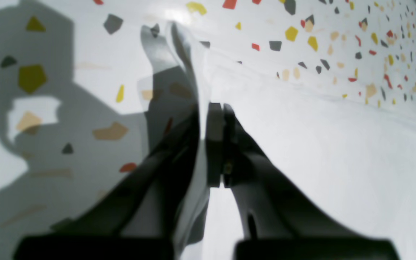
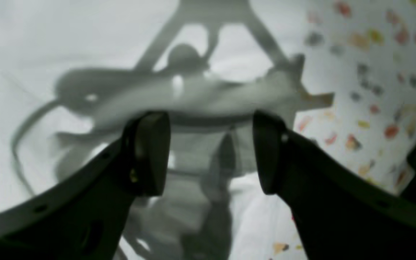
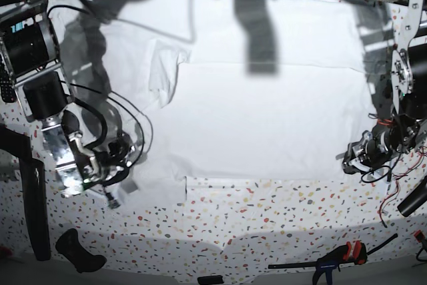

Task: Fold the T-shirt properly
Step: 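Close both grippers on the shirt's side edges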

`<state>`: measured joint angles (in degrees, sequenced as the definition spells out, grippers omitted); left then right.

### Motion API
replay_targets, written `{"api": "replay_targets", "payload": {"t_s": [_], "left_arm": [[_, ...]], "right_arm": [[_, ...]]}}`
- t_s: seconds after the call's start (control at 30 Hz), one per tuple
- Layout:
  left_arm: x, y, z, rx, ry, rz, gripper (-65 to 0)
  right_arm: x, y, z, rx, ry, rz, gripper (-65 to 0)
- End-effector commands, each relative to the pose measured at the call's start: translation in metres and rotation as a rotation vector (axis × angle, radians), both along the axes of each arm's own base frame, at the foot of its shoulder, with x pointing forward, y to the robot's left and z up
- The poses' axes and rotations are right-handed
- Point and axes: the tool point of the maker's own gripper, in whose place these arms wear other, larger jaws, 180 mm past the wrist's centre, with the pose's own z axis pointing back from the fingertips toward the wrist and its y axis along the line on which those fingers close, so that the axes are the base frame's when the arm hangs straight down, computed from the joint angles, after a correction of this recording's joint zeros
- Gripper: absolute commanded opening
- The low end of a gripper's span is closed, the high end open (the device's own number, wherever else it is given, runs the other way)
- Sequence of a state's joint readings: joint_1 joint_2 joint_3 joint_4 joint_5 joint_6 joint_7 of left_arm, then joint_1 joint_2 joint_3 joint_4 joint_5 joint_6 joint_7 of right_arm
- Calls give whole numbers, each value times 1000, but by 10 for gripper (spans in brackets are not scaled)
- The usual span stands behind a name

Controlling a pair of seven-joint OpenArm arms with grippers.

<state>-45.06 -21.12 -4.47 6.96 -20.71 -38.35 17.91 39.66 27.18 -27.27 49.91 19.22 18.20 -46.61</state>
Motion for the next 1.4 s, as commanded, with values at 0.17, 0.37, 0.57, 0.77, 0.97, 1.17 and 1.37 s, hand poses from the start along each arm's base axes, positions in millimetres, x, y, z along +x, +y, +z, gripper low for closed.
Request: {"api": "replay_targets", "payload": {"t_s": [0.17, 0.37, 0.57, 0.77, 0.97, 1.17, 1.37], "left_arm": [[17, 8, 22, 3, -67, 18, -650], [17, 8, 22, 3, -67, 18, -650], [17, 8, 22, 3, -67, 18, -650], [18, 8, 23, 3, -74, 21, -650], [18, 9, 24, 3, -77, 23, -650], [19, 8, 24, 3, -79, 23, -650], [19, 9, 25, 3, -84, 26, -650]], "right_arm": [[18, -27, 35, 152, -126, -156, -295], [4, -18, 15, 208, -105, -137, -295], [6, -3, 11, 246, -115, -120, -295], [6, -17, 31, -16, -60, 206, -295], [31, -44, 73, -186, -170, 278, -295], [25, -44, 62, -350, -71, 412, -295], [18, -37, 37, -655, 44, 679, -295]]}}
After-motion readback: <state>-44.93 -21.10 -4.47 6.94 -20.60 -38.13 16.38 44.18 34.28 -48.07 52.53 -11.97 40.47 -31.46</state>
